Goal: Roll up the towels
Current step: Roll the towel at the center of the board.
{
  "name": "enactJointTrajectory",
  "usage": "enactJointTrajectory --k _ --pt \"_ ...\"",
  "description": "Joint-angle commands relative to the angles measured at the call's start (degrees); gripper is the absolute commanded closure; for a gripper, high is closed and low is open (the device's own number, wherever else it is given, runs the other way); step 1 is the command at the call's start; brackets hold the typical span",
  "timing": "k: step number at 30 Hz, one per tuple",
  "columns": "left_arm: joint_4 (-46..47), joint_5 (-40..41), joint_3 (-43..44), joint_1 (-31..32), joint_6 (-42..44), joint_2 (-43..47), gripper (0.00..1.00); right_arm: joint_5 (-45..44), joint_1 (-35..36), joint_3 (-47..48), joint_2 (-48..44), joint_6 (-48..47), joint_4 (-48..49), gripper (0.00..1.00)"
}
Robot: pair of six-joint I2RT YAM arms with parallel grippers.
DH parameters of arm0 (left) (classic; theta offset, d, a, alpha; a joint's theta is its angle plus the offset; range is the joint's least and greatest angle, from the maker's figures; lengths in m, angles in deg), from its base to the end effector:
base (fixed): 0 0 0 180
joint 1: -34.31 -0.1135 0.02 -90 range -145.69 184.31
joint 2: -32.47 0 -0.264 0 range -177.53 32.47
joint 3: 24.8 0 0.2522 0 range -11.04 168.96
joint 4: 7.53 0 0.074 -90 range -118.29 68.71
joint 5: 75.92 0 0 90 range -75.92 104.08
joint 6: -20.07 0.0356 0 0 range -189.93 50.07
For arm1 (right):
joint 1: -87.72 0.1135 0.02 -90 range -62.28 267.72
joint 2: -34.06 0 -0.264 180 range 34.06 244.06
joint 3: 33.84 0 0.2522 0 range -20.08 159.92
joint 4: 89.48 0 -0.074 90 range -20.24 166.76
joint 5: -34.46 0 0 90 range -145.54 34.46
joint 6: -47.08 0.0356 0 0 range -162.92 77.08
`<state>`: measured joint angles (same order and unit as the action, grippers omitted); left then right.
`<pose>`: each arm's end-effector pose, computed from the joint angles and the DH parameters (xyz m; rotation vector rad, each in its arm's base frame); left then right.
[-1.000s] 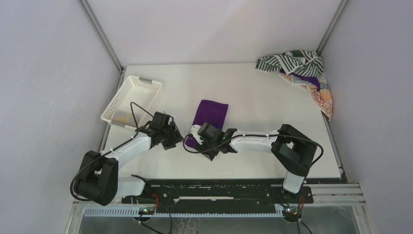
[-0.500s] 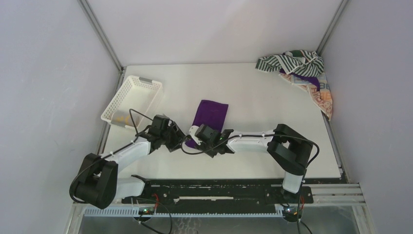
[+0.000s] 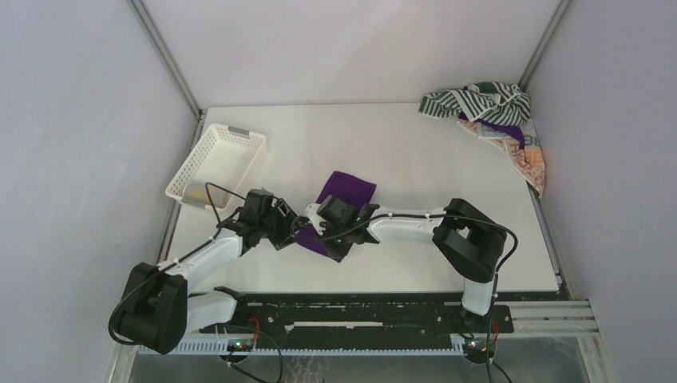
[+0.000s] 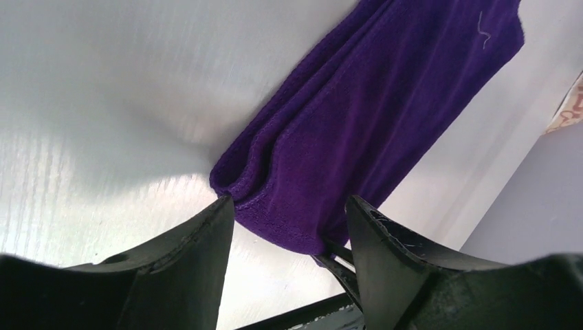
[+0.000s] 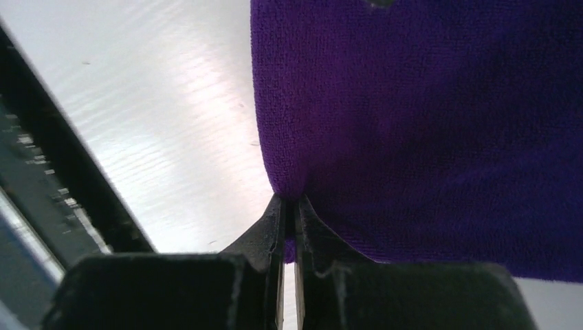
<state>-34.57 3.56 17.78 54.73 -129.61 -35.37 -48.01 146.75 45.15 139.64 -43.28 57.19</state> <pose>0.1994 -0.0812 0.1641 -0.8112 2.5219 -0.7683 0.1870 0.3207 0.1603 -1.3798 2.3231 0.5106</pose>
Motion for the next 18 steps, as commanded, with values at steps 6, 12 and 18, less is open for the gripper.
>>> enactJointTrajectory --k 6,12,18 --pt "-3.9 2.3 -0.2 -0.4 -3.2 6.3 0.33 30.6 -11.9 1.4 3.2 15.4 3.8 1.0" --pt "-7.4 0.7 -1.2 -0.3 -4.5 8.1 0.32 35.2 -13.7 0.4 4.8 18.3 7.0 1.0" --pt "-7.2 0.7 1.2 0.3 -5.4 4.2 0.28 35.7 -13.8 0.4 6.2 19.5 8.3 1.0"
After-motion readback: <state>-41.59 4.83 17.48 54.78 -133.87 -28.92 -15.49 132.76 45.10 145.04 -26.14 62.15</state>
